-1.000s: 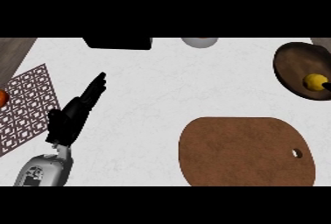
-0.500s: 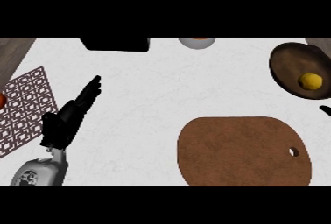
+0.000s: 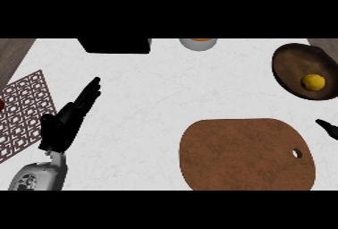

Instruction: Pick the lemon from the cutting board and place it in the pan

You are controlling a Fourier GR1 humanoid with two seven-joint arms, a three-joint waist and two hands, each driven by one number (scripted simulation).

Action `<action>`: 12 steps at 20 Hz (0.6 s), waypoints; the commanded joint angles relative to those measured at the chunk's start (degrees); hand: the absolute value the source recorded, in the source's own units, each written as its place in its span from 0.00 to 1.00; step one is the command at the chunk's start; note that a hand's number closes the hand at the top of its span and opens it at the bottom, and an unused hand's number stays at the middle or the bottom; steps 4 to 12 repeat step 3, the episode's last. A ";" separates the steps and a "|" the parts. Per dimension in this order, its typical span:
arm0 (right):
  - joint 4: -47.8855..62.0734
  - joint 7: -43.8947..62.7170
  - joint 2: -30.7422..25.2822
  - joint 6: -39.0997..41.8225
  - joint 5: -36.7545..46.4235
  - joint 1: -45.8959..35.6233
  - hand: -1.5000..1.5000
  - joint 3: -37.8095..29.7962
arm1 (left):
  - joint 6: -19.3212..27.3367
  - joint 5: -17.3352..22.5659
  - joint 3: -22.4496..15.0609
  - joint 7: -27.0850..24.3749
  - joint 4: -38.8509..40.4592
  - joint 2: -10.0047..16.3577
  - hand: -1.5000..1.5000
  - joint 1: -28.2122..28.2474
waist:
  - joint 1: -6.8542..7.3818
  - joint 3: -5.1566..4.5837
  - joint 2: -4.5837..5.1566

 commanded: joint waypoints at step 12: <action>-0.04 -3.53 2.53 -3.19 -1.54 1.95 0.00 1.57 | 0.99 -1.60 -0.85 1.13 2.17 -2.12 0.50 -2.95 | -0.30 -0.03 -0.07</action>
